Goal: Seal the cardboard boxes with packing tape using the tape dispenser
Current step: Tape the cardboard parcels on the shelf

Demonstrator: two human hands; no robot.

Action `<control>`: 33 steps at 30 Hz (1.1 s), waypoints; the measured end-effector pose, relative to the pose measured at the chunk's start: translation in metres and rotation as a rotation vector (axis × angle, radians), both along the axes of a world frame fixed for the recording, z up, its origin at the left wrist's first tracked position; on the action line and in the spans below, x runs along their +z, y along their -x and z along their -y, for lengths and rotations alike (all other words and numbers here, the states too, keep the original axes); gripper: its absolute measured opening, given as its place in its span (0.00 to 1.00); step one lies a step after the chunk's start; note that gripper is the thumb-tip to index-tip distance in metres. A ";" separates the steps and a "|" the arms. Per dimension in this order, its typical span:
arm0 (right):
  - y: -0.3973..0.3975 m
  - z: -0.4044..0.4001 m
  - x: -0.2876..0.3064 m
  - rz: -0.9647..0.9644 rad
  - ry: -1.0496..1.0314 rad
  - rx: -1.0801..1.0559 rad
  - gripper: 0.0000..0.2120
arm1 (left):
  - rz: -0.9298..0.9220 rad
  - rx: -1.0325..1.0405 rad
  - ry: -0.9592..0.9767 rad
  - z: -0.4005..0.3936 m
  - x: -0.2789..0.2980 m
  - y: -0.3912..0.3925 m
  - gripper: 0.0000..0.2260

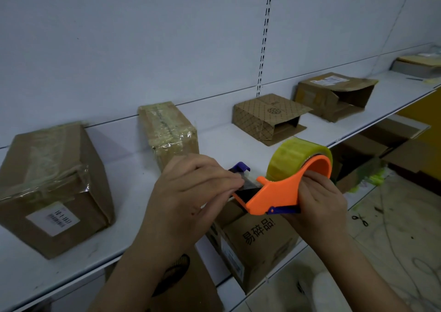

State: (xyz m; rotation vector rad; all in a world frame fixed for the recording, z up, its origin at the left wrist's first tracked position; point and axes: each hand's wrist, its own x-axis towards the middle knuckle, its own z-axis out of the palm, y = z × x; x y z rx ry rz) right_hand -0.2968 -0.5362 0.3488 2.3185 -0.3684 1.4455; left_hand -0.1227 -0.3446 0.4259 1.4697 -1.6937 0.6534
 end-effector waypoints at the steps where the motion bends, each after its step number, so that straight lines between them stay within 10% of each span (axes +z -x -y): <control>1: 0.002 -0.003 0.001 -0.001 0.010 -0.020 0.25 | 0.020 0.006 -0.001 -0.001 -0.001 0.000 0.07; 19: 0.034 -0.017 0.009 -0.203 -0.140 -0.046 0.32 | 0.052 0.009 -0.029 -0.016 -0.005 0.007 0.08; 33: 0.024 -0.043 0.011 -0.100 -0.637 -0.227 0.24 | 0.157 0.217 0.119 -0.006 -0.049 0.015 0.09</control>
